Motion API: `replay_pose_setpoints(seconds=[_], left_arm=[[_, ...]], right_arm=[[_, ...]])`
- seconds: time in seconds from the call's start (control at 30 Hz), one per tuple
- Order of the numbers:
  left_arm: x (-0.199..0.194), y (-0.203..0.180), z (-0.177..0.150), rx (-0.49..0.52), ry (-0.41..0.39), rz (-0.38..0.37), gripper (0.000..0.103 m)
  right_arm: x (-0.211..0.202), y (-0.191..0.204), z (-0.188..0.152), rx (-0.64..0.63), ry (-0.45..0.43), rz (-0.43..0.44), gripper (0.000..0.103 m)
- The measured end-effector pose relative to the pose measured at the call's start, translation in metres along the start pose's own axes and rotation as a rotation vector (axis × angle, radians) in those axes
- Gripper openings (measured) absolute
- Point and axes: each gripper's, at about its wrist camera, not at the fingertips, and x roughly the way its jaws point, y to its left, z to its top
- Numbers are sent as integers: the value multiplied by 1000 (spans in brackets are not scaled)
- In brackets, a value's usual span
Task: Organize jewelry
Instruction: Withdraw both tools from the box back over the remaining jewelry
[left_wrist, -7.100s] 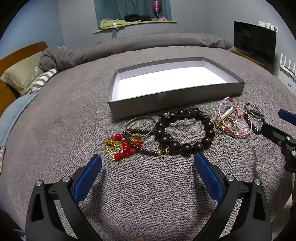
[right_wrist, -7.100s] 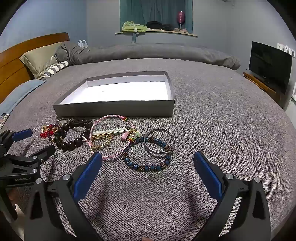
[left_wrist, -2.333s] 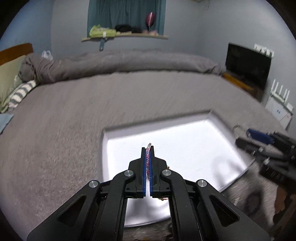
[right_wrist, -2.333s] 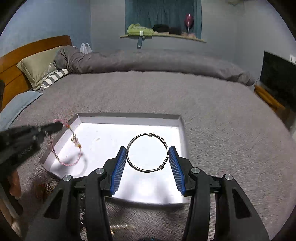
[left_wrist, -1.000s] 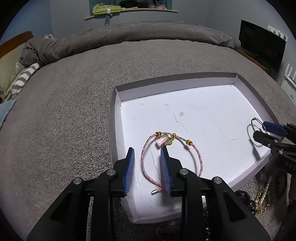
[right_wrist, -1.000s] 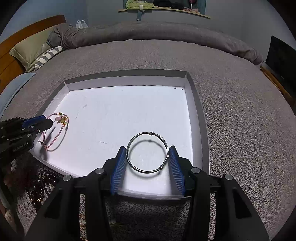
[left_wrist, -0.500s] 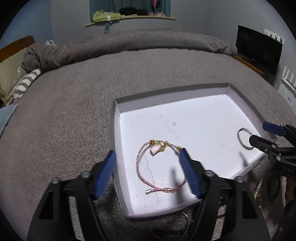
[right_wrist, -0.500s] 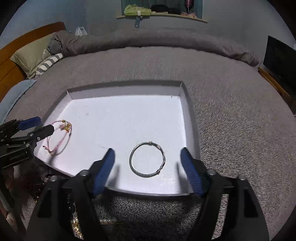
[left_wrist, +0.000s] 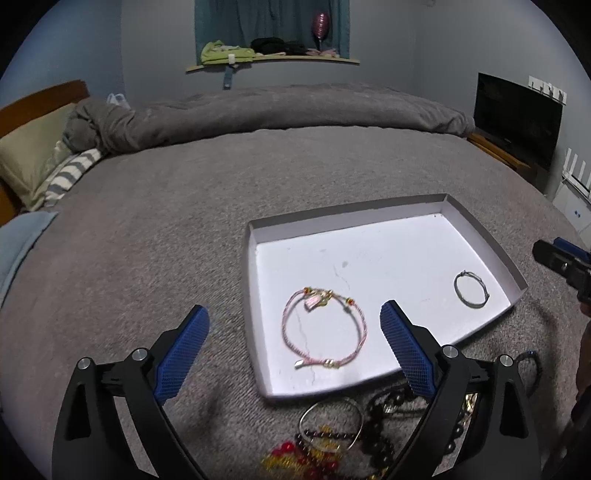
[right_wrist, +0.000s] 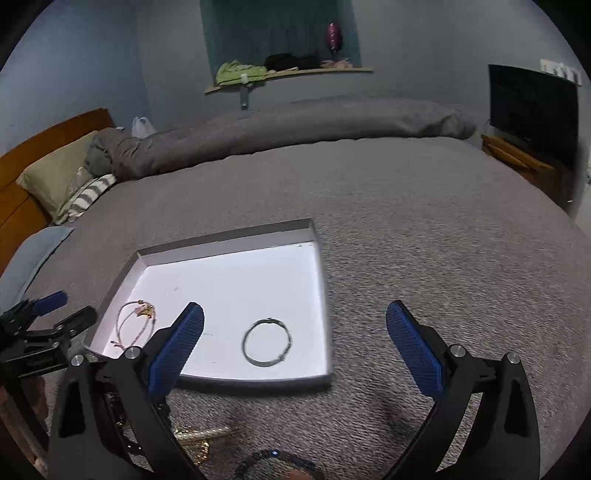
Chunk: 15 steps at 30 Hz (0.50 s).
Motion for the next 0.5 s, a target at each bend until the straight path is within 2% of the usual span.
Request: replay_pose_setpoints(seconds=[0.2,0.4,0.5], left_arm=[[-16,12,-20,-29,-9,20,97],[-29,15,-41,-17,-21,61,97],[-35,16,-52,-20,-45,52,97]], right_arm=[[-11,-6,-6,39,-36,16,98],[-22,4,-17,-53,-77,-5,98],[-28,5,-26,-83,-90,-15,98]])
